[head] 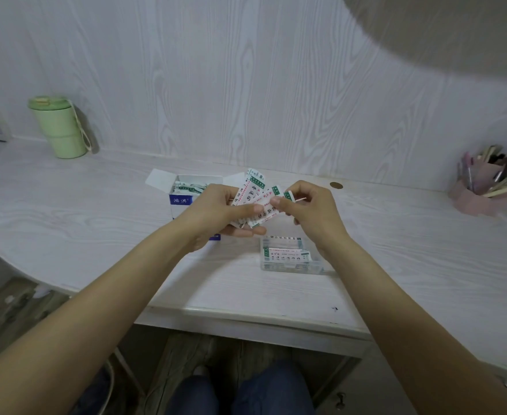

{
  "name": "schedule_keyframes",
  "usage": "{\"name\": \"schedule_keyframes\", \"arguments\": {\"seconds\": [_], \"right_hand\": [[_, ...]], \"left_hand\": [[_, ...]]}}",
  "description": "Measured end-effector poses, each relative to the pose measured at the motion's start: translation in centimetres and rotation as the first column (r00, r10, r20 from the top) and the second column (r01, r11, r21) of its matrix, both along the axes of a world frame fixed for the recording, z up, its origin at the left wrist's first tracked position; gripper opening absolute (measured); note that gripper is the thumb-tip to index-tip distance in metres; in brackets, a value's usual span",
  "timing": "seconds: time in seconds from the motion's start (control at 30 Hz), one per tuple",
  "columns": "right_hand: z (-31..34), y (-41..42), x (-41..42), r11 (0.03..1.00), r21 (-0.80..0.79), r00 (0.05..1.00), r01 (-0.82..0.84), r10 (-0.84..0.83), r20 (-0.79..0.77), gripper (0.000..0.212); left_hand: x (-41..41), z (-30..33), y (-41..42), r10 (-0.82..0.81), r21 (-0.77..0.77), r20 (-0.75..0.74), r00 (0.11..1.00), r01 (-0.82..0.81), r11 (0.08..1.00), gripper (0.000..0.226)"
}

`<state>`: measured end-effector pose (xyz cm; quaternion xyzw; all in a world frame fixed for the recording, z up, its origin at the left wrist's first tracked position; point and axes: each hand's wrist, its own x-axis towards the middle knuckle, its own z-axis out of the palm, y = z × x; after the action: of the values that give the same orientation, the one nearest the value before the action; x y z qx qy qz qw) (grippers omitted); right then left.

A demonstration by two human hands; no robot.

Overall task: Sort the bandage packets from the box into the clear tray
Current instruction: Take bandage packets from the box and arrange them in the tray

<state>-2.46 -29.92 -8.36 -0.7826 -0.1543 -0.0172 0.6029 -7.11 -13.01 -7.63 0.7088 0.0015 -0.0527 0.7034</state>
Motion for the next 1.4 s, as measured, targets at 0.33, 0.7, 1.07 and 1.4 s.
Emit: {"name": "schedule_keyframes", "arguments": {"seconds": [0.33,0.7,1.07,1.4], "right_hand": [[0.9,-1.4,0.0,0.993,0.068,0.995,-0.098,0.099,-0.011,0.022],[0.4,-2.0,0.5,0.998,0.049,0.998,-0.037,0.039,-0.056,0.010],[-2.2,-3.0,2.6,0.824,-0.552,0.990,0.128,-0.142,0.019,0.006],[-2.3,-0.6,3.0,0.530,-0.845,0.995,0.068,0.021,0.094,0.007]], "left_hand": [[0.2,0.4,-0.4,0.070,0.034,0.066,0.995,-0.072,0.997,0.013],[0.6,-0.3,-0.5,0.173,0.036,0.116,0.978,-0.178,0.983,0.006],[0.6,-0.7,-0.2,0.200,0.029,0.134,0.971,-0.205,0.978,0.015],[0.3,-0.5,0.1,0.201,0.026,0.138,0.970,-0.206,0.978,0.013]]}}
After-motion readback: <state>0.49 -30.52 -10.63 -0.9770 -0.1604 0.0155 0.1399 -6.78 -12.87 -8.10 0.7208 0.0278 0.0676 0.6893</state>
